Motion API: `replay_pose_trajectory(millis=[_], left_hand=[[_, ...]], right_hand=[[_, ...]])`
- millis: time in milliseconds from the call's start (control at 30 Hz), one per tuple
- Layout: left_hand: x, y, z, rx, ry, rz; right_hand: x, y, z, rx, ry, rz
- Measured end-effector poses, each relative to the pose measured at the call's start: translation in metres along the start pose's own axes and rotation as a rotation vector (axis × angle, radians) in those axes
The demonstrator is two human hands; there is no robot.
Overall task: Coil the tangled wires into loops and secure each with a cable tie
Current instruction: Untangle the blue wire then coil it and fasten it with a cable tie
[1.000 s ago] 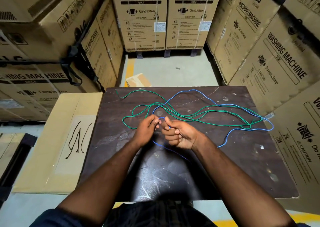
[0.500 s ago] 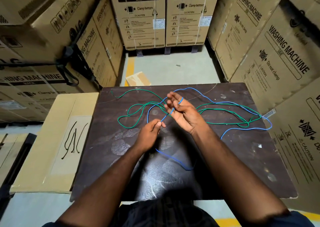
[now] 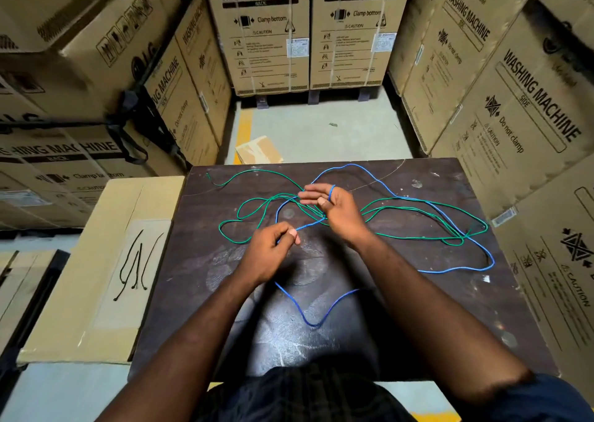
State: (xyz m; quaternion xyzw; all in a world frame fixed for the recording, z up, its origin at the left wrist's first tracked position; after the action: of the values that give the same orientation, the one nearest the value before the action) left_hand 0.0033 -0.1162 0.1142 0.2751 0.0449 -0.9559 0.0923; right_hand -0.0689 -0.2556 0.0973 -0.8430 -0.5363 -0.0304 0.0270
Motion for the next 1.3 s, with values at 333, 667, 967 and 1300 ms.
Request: replay_pose_trajectory(millis=[333, 667, 967, 1300], left_hand=[[-0.043, 0.008, 0.014, -0.007, 0.085, 0.132], [-0.067, 0.025, 0.033, 0.078, 0.277, 0.221], [-0.061, 0.030, -0.001, -0.052, 0.079, 0.215], [-0.039, 0.022, -0.036, -0.137, -0.056, 0.155]], right_hand=[[0.036, -0.012, 0.020, 0.163, -0.149, -0.233], [0.064, -0.023, 0.007, 0.194, -0.243, -0.313], [0.073, -0.034, -0.007, 0.232, 0.081, -0.279], [0.071, -0.038, -0.041, 0.174, 0.460, -0.319]])
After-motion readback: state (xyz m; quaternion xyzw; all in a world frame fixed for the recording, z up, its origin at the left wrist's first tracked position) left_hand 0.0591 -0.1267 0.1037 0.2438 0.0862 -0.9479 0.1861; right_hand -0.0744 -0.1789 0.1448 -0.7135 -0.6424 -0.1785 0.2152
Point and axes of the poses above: each hand's wrist, its own y-axis towards the middle knuckle, its own x-axis out of the palm, z = x × y, the point moved 8 cm from there along y, towards the middle knuckle, and after that the axes turned 15 degrees about -z, right-handed, at the moved point
